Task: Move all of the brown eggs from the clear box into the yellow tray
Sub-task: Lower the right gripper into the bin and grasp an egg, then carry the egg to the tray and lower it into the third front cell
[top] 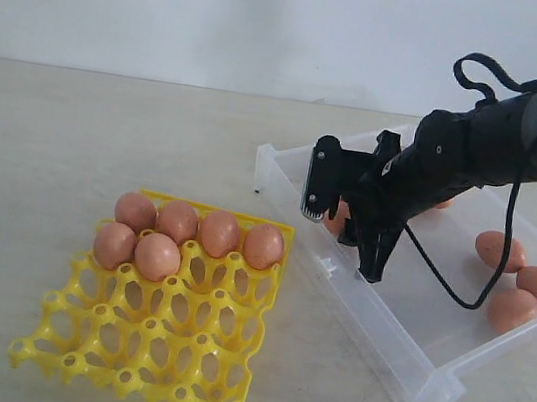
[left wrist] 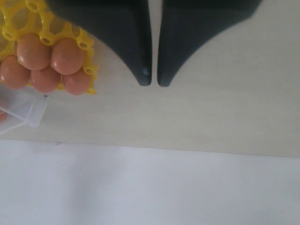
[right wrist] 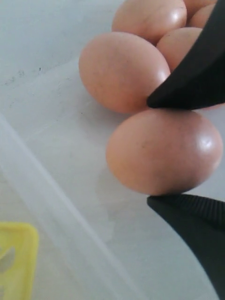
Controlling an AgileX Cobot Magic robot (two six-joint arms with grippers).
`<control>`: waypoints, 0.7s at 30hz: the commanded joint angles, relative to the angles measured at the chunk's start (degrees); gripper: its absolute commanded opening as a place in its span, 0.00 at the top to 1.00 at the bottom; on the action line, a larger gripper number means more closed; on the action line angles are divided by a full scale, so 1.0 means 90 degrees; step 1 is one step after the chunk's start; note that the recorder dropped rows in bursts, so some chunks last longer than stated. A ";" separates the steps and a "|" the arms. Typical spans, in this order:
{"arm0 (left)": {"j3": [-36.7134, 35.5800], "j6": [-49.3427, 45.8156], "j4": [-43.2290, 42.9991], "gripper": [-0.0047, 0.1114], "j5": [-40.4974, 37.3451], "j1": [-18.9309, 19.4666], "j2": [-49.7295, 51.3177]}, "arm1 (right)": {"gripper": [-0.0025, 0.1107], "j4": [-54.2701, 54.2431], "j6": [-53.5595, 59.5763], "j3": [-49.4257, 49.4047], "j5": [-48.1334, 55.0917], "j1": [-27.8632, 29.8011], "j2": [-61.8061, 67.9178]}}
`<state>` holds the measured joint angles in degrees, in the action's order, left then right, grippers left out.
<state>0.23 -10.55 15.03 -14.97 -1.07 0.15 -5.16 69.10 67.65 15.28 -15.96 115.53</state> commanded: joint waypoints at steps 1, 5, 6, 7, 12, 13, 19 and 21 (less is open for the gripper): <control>-0.0026 0.0053 0.0018 0.92 0.0041 -0.0024 -0.0017 | 0.98 -0.0077 -0.1633 -0.0013 0.0020 0.0001 -0.0069; -0.0026 0.0053 0.0018 0.92 0.0029 -0.0024 -0.0017 | 0.98 -0.0286 -0.4114 -0.0047 -0.0153 0.0013 -0.0433; -0.0026 0.0053 0.0018 0.92 0.0041 -0.0024 -0.0017 | 0.98 -0.0424 -0.4408 -0.0160 -0.0353 0.0013 -0.0548; -0.0026 0.0053 0.0018 0.92 0.0041 -0.0024 -0.0017 | 0.98 -0.0664 -0.4592 -0.0336 -0.0687 0.0013 -0.0678; -0.0026 0.0053 0.0018 0.92 0.0041 -0.0024 -0.0017 | 0.98 -0.1744 -0.5404 -0.1623 -0.2714 0.0013 -0.1454; -0.0026 0.0053 0.0018 0.92 0.0041 -0.0024 -0.0017 | 0.98 -0.1883 -0.5753 -0.1984 -0.3223 0.0013 -0.1670; -0.0026 0.0053 0.0018 0.92 0.0041 -0.0024 -0.0017 | 0.98 0.0574 -1.0118 -0.3814 -0.6251 0.0000 -0.2904; -0.0026 0.0053 0.0018 0.92 0.0041 -0.0024 -0.0017 | 0.98 0.2907 -1.1212 -0.3965 -0.7282 0.0000 -0.3034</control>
<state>0.23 -10.55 15.03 -14.97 -1.07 0.15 -3.35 -16.53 34.25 -37.05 -15.96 90.81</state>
